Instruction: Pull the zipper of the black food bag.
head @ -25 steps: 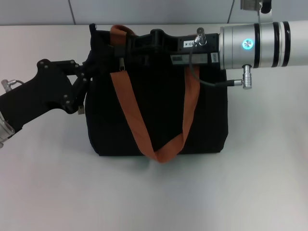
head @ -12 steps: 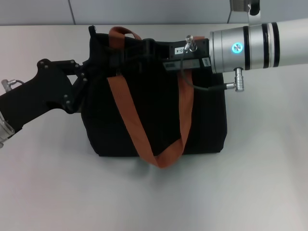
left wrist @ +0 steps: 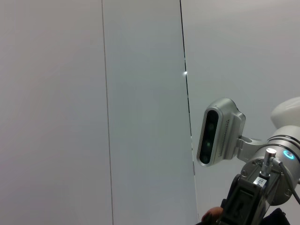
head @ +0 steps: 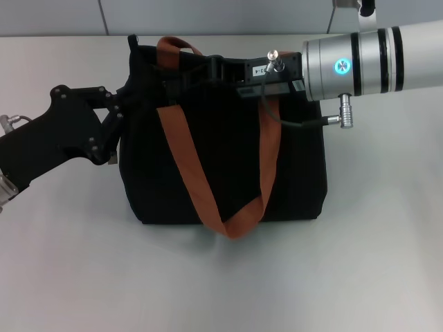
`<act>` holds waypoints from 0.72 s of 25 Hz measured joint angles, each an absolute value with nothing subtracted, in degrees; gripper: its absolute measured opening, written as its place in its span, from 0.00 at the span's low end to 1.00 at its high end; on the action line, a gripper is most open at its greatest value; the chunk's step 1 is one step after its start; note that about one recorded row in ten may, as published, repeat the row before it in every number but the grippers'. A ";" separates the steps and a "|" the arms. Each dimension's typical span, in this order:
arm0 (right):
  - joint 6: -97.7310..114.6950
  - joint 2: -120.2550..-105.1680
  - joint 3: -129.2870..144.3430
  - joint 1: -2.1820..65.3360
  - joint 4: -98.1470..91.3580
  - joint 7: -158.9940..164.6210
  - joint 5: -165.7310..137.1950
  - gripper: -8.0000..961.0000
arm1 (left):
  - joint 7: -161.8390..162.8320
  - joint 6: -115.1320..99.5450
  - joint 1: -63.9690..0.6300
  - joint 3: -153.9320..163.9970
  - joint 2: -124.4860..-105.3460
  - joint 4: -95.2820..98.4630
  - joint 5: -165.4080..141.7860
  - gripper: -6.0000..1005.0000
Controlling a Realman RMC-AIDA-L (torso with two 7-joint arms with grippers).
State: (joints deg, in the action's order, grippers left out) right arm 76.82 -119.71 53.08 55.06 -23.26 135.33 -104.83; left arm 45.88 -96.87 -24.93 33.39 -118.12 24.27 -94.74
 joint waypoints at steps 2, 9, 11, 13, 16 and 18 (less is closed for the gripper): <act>76.86 -119.71 53.09 54.89 -23.59 134.65 -104.84 0.09 | 45.88 -97.06 -24.85 33.37 -118.12 24.27 -94.74 0.03; 76.90 -119.55 53.09 53.42 -26.02 134.70 -105.07 0.01 | 45.88 -97.25 -24.48 33.19 -118.12 24.26 -94.75 0.03; 76.92 -119.54 53.09 52.89 -27.06 134.83 -105.23 0.01 | 45.88 -97.27 -24.46 33.15 -118.12 24.26 -94.75 0.03; 76.92 -119.50 53.09 52.59 -27.60 134.85 -105.27 0.01 | 45.88 -97.29 -24.40 33.13 -118.12 24.25 -94.75 0.03; 76.91 -119.46 53.09 52.56 -27.67 134.86 -105.30 0.01 | 45.88 -97.29 -24.35 33.13 -118.12 24.26 -94.75 0.03; 76.89 -119.41 53.08 52.58 -27.85 134.87 -105.40 0.01 | 45.88 -97.29 -24.34 33.13 -118.12 24.26 -94.75 0.03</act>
State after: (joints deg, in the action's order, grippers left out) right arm 76.89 -119.41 53.08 52.58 -27.85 134.87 -105.40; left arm 45.88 -97.29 -24.34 33.13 -118.12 24.26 -94.75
